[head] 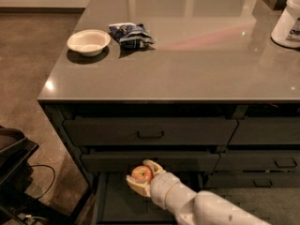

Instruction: Place apple into bottom drawer

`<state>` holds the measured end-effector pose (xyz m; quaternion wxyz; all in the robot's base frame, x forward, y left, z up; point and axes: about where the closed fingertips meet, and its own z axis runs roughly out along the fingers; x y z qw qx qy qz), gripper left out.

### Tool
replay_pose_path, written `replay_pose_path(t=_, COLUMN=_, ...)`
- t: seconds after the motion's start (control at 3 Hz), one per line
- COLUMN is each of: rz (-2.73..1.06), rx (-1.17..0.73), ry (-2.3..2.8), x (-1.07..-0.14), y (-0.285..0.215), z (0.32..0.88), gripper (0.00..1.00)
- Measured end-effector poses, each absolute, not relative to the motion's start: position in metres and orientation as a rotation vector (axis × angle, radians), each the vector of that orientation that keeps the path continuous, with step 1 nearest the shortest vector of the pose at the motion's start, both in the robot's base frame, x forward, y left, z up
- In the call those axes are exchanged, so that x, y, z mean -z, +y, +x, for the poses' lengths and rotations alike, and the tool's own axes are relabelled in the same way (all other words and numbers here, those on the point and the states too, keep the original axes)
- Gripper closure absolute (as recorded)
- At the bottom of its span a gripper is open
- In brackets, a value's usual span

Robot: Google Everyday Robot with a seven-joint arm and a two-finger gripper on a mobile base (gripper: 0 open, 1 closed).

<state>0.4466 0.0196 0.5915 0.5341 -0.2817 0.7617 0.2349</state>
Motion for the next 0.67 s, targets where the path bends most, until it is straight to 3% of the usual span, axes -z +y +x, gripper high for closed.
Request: replay_pose_path(t=0.67, rz=-0.692, rx=-0.733, ry=1.819, x=-0.539, y=-0.003, z=0.471, gripper=1.00)
